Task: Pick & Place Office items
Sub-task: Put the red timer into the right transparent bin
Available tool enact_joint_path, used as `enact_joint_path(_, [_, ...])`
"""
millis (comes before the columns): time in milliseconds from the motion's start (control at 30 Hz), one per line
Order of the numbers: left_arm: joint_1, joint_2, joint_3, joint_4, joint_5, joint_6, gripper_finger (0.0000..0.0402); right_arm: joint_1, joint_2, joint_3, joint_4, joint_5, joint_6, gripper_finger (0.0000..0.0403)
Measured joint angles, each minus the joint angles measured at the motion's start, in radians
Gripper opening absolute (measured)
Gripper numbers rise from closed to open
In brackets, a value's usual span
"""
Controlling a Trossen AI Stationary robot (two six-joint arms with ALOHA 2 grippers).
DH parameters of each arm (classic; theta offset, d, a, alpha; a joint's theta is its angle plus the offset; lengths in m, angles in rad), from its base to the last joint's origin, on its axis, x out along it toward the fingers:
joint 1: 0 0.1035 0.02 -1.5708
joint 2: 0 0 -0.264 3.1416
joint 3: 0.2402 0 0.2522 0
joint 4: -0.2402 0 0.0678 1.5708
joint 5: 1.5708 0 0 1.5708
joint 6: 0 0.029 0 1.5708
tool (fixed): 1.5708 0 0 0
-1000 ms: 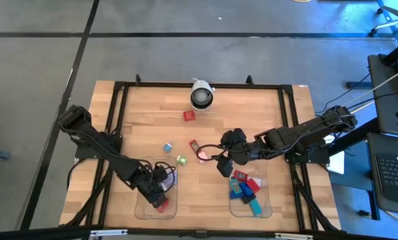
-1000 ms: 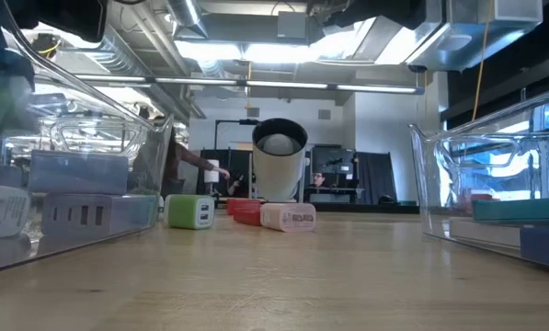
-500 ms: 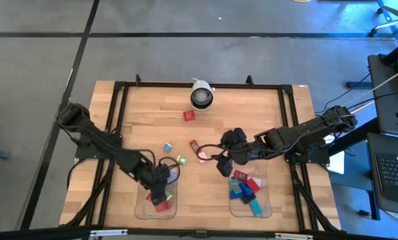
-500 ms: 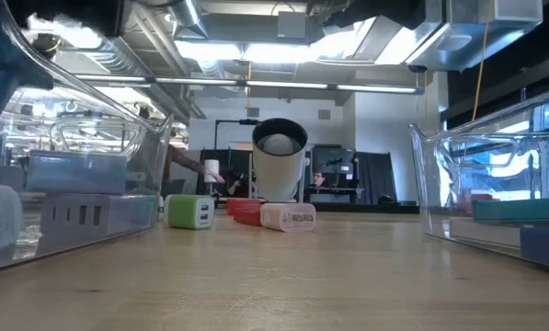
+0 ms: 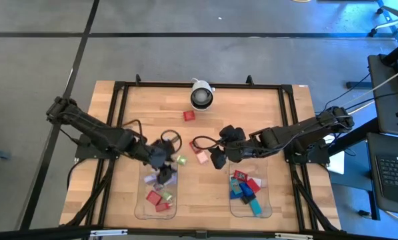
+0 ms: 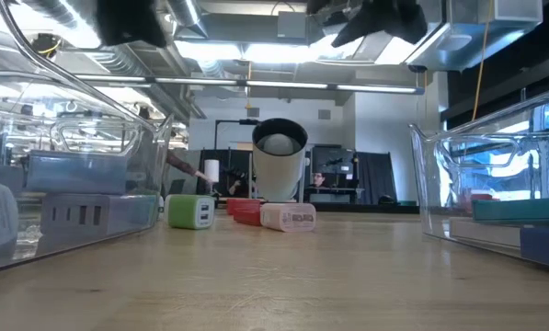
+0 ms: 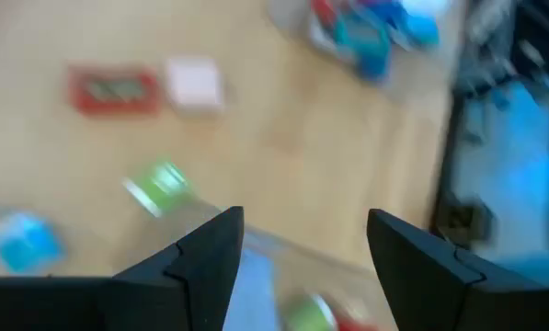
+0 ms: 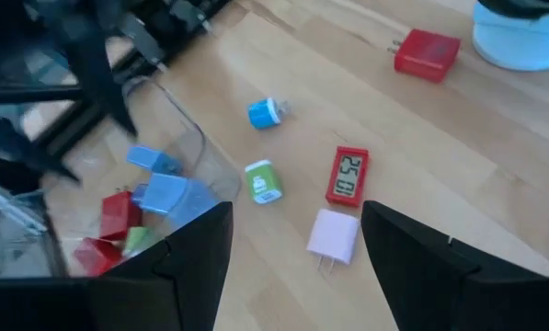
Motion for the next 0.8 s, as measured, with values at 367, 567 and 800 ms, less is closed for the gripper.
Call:
enact_joint_path(367, [0.111, -0.069, 0.000, -0.013, -0.154, 0.119, 0.0228, -0.079, 0.099, 0.000, 0.004, -0.043, 0.072, 0.0250])
enact_joint_path(567, [0.128, -0.110, 0.000, -0.011, -0.095, 0.128, 0.0228, -0.146, 0.175, 0.000, 0.047, -0.125, 0.047, 0.0280])
enact_joint_path(800, [0.126, -0.186, 0.000, -0.009, -0.006, 0.083, 0.0228, -0.224, 0.284, 0.000, 0.129, -0.245, 0.053, 0.0301])
